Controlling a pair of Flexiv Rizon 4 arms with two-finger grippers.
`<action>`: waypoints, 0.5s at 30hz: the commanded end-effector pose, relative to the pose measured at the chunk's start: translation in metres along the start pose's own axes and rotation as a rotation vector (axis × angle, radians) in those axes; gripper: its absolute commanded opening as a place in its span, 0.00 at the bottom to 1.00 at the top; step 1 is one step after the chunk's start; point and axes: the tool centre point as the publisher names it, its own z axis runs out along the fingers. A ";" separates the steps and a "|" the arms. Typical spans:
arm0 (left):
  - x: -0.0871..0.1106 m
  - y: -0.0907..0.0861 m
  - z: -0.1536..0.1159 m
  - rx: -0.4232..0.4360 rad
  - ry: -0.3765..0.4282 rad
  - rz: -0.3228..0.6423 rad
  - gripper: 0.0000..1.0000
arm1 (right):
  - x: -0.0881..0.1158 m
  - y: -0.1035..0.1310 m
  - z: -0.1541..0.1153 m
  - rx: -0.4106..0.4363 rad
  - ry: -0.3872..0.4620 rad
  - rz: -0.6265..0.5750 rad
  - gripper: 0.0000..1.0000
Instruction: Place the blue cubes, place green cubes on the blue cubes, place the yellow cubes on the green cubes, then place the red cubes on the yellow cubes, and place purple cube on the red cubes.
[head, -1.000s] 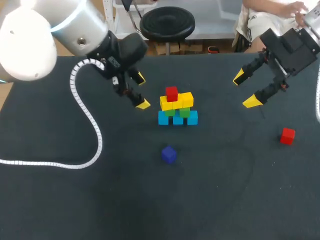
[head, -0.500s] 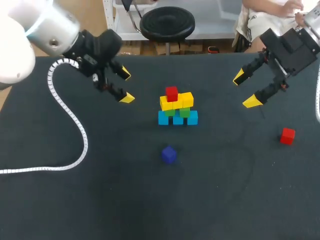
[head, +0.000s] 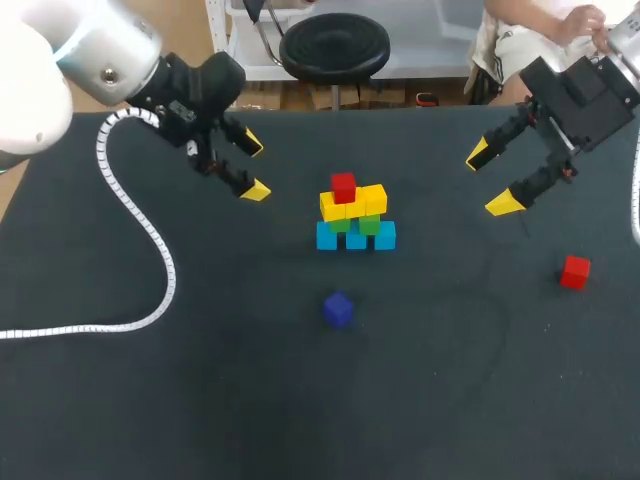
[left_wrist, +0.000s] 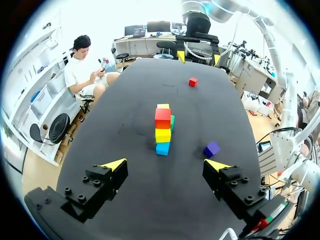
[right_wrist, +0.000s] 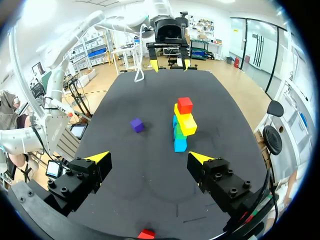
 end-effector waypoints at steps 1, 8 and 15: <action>0.000 0.002 0.000 0.006 0.001 0.002 1.00 | -0.008 0.004 0.001 0.015 0.073 -0.042 1.00; 0.000 0.002 0.000 0.006 0.001 0.002 1.00 | 0.021 0.017 -0.024 0.077 0.131 0.066 1.00; 0.000 0.002 0.000 0.006 0.001 0.002 1.00 | 0.067 0.054 -0.051 0.154 0.194 0.210 1.00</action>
